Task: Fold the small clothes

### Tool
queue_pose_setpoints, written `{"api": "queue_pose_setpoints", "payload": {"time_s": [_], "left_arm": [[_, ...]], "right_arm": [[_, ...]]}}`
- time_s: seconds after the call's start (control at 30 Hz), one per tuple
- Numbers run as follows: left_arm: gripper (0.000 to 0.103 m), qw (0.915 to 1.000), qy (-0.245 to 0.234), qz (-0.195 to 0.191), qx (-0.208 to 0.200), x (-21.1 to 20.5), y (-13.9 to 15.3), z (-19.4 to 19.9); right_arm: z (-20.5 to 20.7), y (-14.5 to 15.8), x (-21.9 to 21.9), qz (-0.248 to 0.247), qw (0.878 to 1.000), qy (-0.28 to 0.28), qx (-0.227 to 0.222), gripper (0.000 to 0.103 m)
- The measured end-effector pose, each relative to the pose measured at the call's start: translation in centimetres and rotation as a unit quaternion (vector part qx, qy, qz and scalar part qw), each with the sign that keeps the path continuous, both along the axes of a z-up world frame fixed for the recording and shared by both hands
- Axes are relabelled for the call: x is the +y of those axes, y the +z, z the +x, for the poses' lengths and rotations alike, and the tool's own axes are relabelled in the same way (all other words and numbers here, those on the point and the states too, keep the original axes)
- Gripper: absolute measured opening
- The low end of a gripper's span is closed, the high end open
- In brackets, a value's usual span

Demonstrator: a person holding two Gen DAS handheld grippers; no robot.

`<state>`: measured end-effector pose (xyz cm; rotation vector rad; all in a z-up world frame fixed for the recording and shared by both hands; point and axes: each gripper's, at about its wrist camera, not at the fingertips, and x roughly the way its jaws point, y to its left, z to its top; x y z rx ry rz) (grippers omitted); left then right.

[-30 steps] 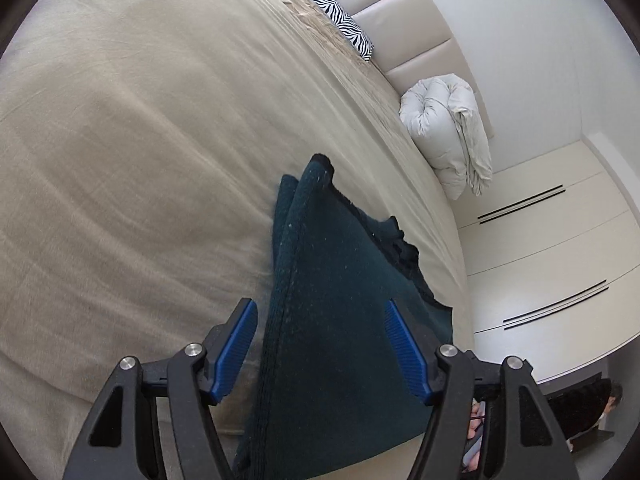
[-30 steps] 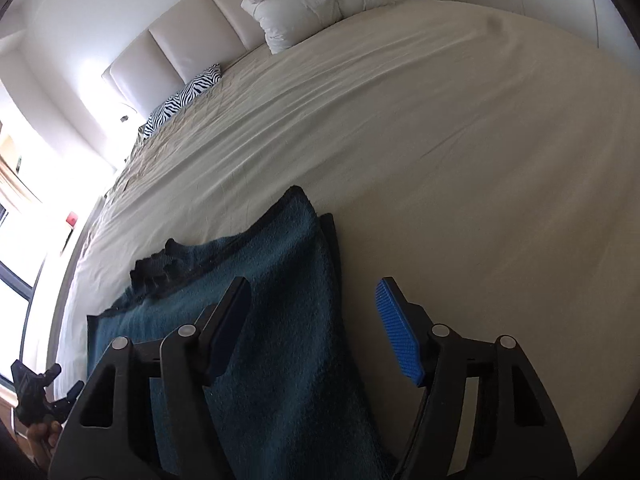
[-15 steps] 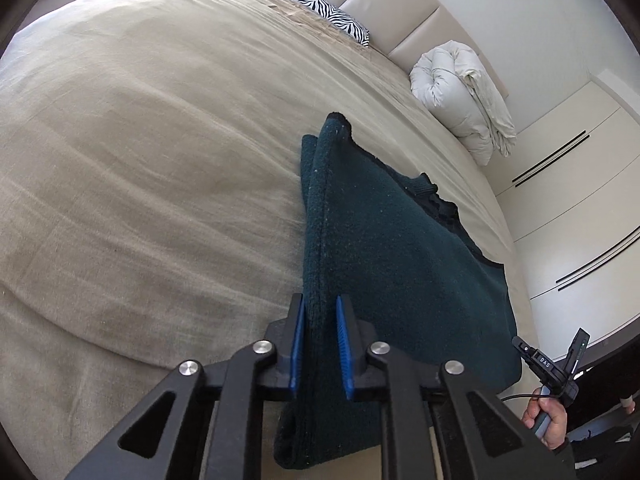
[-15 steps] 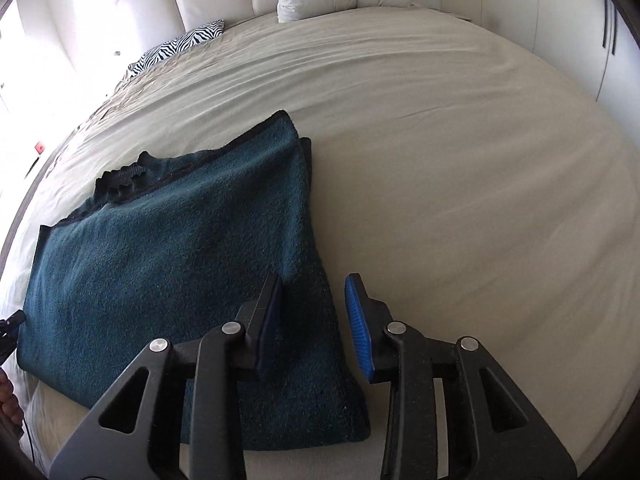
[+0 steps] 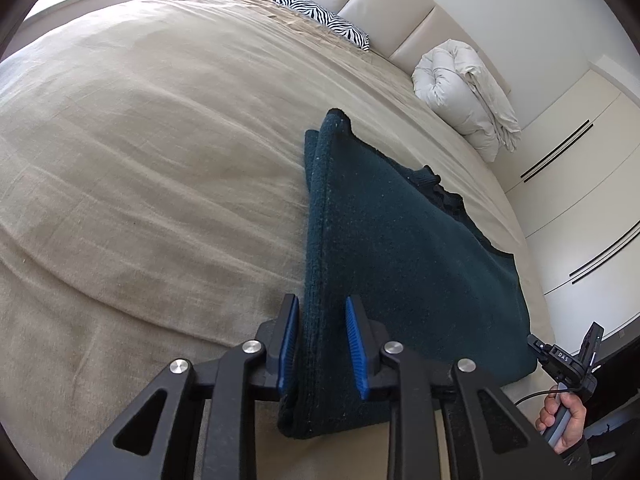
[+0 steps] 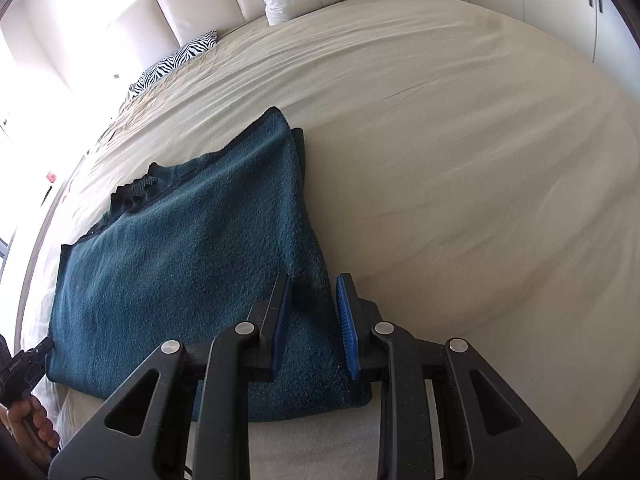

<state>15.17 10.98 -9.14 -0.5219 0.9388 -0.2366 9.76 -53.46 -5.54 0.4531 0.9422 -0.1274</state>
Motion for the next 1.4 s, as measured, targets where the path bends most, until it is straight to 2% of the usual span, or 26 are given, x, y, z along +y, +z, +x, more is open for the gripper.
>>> {"api": "queue_pose_setpoints", "payload": {"time_s": [0.13,0.17,0.2,0.23,0.33,0.4,0.43,0.5,0.6,0.9,1.17,1.4], "left_arm": [[0.016,0.9998,-0.005,0.018,-0.006,-0.8,0.3,-0.1],[0.015,0.9998,-0.006,0.02,-0.007,-0.9,0.3,-0.1],[0.014,0.9997,-0.005,0.022,-0.007,-0.9,0.3,-0.1],[0.014,0.9997,-0.005,0.021,-0.007,-0.8,0.3,0.0],[0.013,0.9997,-0.003,0.022,-0.006,-0.8,0.2,0.0],[0.012,0.9997,-0.002,0.024,-0.007,-0.9,0.3,-0.1],[0.011,0.9997,-0.001,0.025,-0.008,-1.0,0.3,-0.2],[0.009,0.9996,0.001,0.027,-0.009,-1.0,0.5,-0.3],[0.008,0.9995,0.003,0.028,-0.01,-0.9,0.5,-0.5],[0.006,0.9989,0.006,0.043,-0.016,-1.0,0.8,-1.6],[0.006,0.9991,0.007,0.041,-0.01,-0.5,0.1,-2.2],[0.007,0.9994,0.008,0.034,-0.006,-0.2,-0.6,-2.6]], "right_arm": [[-0.5,0.0,0.0,0.008,1.0,-0.002,-0.011,0.027],[-0.6,0.1,0.0,0.008,1.0,-0.001,-0.014,0.037],[-0.8,0.1,0.0,0.008,1.0,0.0,-0.016,0.053],[-1.0,0.2,0.0,0.008,1.0,-0.002,-0.022,0.057],[-1.4,0.7,0.0,0.005,0.999,0.002,-0.041,0.058],[-1.0,0.4,0.1,0.003,1.0,0.017,-0.025,0.052],[-0.7,0.2,0.3,-0.003,1.0,0.025,-0.016,0.031],[-0.5,-0.2,0.3,-0.013,1.0,0.027,-0.005,0.019],[-0.8,-0.1,-0.1,-0.002,1.0,0.018,-0.012,0.007],[-2.1,0.8,-0.8,0.01,0.999,-0.011,-0.03,0.005],[-3.6,-0.9,-1.8,0.039,0.998,-0.037,-0.025,0.005],[-3.7,-1.5,-1.6,0.04,0.998,-0.038,-0.022,0.005]]}}
